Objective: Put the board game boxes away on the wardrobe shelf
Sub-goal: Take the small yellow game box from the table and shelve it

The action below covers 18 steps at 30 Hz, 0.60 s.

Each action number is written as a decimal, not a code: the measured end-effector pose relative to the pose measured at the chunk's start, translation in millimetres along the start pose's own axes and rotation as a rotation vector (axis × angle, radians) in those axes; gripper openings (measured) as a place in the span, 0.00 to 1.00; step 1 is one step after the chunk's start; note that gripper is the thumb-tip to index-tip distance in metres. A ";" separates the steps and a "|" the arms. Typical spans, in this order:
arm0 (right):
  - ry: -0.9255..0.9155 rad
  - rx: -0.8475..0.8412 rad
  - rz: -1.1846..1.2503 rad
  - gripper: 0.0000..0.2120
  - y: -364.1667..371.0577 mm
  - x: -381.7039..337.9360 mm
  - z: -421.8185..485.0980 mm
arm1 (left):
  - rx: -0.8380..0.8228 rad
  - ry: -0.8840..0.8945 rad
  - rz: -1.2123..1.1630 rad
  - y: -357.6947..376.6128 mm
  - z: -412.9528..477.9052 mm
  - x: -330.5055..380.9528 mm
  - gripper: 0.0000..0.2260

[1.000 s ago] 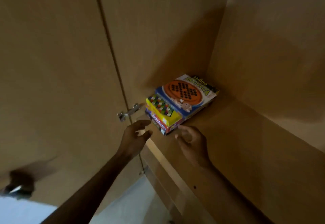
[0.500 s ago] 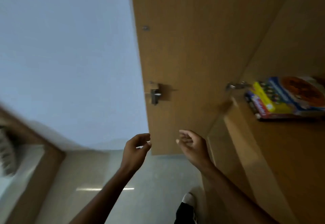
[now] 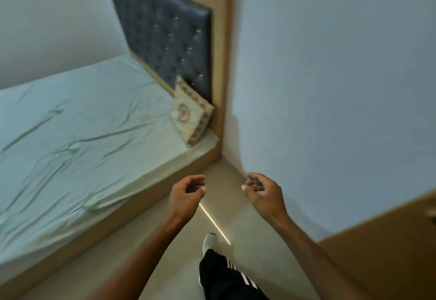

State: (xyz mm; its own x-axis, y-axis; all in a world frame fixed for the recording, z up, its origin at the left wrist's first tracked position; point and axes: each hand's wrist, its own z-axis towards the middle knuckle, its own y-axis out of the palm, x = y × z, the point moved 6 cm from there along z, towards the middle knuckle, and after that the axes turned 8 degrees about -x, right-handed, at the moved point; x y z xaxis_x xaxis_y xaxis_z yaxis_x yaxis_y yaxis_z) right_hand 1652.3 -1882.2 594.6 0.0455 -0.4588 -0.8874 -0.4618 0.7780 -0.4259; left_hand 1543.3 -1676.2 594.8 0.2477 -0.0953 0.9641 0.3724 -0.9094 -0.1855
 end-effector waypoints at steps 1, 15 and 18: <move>-0.019 -0.045 0.002 0.14 17.4 -10.2 14.2 | 0.034 -0.006 -0.006 -18.3 5.1 -3.0 0.12; -0.407 -0.827 -0.216 0.16 414.6 -233.6 129.2 | 0.867 -0.187 -0.269 -363.1 -48.2 -94.6 0.12; -0.509 -0.995 -0.287 0.16 512.3 -270.2 102.0 | 1.065 -0.225 -0.328 -426.8 -103.3 -127.5 0.12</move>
State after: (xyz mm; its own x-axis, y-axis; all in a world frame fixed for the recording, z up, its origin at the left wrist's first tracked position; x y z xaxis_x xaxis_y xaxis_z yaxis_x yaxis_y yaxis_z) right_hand 1493.8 -1315.9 598.2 0.5092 -0.1611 -0.8454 -0.8605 -0.1137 -0.4966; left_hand 1260.4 -1317.7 570.6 0.1130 0.2566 0.9599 0.9931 -0.0603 -0.1008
